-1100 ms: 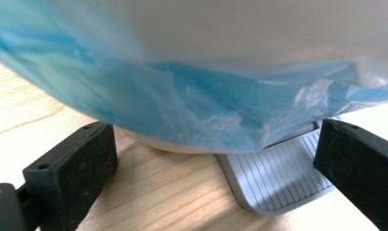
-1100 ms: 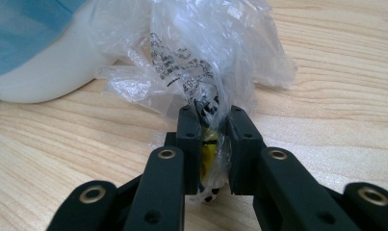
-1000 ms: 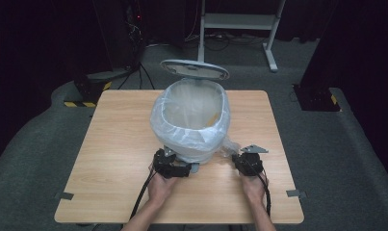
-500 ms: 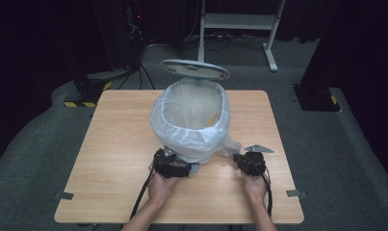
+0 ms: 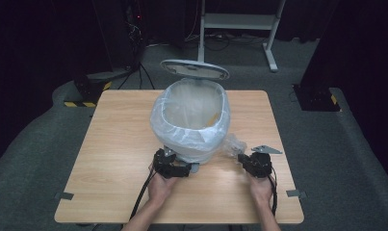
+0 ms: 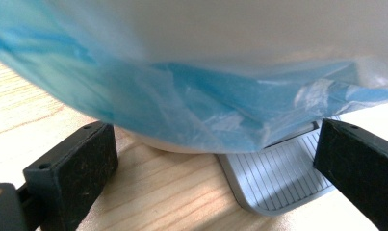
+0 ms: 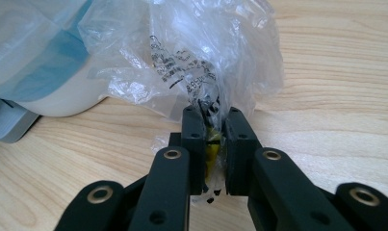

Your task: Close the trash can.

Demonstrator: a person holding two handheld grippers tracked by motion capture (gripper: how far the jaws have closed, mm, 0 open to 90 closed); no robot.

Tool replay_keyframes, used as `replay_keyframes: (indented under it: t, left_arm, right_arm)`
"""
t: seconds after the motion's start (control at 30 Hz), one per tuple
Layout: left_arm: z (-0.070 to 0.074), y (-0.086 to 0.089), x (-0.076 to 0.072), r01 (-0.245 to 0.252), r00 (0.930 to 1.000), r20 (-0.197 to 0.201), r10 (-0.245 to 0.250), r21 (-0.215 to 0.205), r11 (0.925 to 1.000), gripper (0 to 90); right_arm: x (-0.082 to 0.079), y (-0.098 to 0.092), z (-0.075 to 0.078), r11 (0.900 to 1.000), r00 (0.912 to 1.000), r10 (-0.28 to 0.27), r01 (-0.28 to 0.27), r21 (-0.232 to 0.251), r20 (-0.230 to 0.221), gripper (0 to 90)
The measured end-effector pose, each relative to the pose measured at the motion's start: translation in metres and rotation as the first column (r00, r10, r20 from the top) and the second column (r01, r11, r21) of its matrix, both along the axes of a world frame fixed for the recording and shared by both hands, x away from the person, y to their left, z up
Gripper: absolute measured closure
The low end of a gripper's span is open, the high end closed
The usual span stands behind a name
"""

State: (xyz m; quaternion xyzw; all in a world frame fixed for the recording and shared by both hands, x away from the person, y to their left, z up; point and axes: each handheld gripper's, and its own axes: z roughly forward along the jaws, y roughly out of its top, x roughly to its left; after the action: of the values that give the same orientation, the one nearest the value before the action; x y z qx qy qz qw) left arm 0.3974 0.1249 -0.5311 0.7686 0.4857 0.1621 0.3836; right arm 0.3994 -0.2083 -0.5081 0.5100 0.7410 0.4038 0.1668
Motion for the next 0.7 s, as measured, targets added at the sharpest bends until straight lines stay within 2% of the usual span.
replay_keyframes:
  t: [0.33, 0.7]
  left_arm:
    - [0.0, 0.0, 0.0, 0.0, 1.0, 0.001, 0.0, -0.001, 1.0, 1.9]
    - [0.0, 0.0, 0.0, 0.0, 1.0, 0.001, 0.0, -0.001, 1.0, 1.9]
  right_arm:
    - [-0.007, -0.006, 0.009, 1.0, 1.0, 0.004, -0.005, 0.009, 0.009, 81.7]
    - [-0.013, -0.015, 0.015, 0.999, 0.9999, 0.006, -0.006, 0.042, 0.009, 81.7]
